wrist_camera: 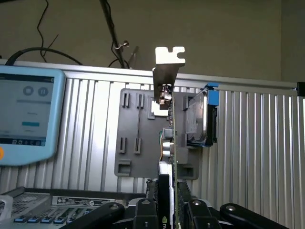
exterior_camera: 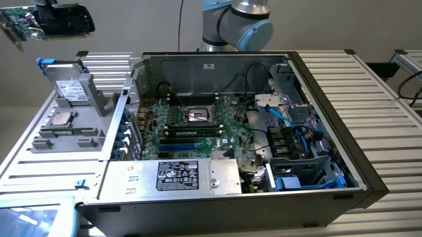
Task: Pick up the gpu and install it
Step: 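Pick up the gpu and move the gpu toward the slot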
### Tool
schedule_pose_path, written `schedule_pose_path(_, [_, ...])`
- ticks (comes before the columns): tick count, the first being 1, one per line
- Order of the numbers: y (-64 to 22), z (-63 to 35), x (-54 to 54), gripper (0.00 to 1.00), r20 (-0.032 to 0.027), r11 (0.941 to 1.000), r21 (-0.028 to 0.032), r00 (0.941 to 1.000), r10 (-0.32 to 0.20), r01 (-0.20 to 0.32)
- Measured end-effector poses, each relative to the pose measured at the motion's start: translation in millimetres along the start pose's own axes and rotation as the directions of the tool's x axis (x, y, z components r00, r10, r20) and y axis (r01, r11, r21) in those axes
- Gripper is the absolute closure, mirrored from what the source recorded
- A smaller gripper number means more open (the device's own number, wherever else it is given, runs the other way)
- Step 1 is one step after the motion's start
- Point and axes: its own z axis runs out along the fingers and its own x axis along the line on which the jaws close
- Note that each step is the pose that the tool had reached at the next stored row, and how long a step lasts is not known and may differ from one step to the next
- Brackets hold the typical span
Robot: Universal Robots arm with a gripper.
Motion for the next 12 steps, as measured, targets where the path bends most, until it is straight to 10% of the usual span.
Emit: schedule_pose_path(12, [-8.5,-1.1,2.2,0.72,0.0061,0.9990,0.0025,0.9990,0.044,-0.044])
